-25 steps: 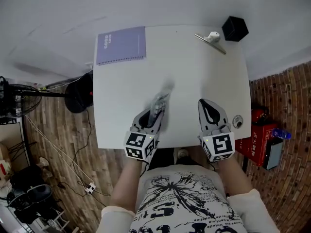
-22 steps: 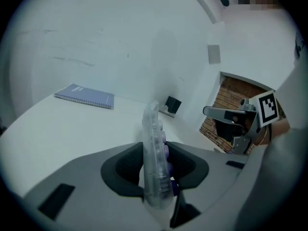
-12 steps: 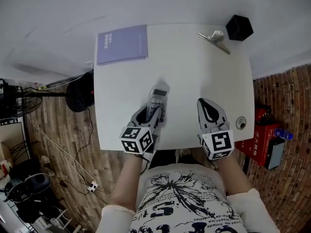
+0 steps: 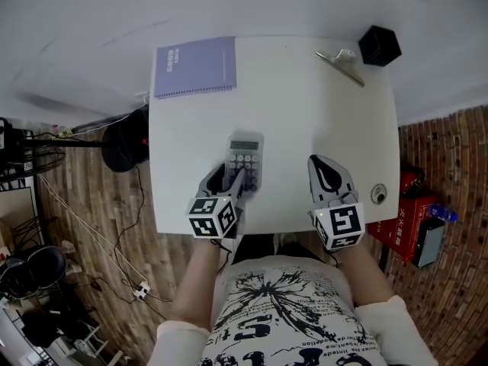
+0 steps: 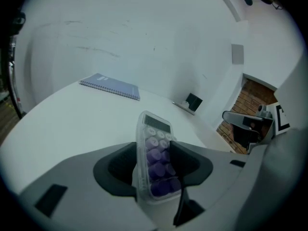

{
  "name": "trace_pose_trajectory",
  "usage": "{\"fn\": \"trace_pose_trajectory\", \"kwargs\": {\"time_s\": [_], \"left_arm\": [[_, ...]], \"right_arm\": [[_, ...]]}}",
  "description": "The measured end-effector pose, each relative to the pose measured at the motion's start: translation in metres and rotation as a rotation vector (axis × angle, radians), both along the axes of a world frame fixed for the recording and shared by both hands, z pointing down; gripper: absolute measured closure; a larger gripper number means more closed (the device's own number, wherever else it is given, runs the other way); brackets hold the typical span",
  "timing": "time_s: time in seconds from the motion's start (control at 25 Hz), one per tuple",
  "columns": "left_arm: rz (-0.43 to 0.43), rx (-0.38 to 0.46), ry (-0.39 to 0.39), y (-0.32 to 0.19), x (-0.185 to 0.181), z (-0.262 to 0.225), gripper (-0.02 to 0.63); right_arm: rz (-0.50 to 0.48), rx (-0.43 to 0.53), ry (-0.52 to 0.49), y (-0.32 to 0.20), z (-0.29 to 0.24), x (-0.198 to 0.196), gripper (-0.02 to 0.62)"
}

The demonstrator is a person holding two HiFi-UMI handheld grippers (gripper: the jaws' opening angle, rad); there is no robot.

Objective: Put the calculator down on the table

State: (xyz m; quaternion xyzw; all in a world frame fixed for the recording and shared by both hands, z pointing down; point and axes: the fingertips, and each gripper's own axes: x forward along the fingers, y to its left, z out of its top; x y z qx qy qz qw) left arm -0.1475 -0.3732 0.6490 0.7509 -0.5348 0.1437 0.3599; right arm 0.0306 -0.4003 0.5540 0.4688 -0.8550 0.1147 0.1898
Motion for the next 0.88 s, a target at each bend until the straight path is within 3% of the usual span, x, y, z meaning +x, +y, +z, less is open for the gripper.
{"fn": "trace_pose_trajectory", "kwargs": {"time_s": [0.2,0.4,0.68,0.88], "left_arm": [[0.055,-0.001,-0.142,0.003,-0.006,-0.001,0.377],[0.067,0.044,-0.153,0.009,-0.004,-0.027,0.377],[0.104,0.255,-0.190,0.015,0.009,-0.117,0.396],[0.131,0.408,-0.171,0.034,0.025,-0.181,0.476]], "right_arm": [[-0.009,0.004,0.000,0.005,-0.006,-0.005,0.580],[-0.030,0.041,0.002,0.014,-0.025,-0.006,0.580],[-0.043,0.100,0.003,0.037,-0.057,0.010,0.580],[-0.122,0.158,0.013,0.063,-0.088,0.011,0.580]]}}
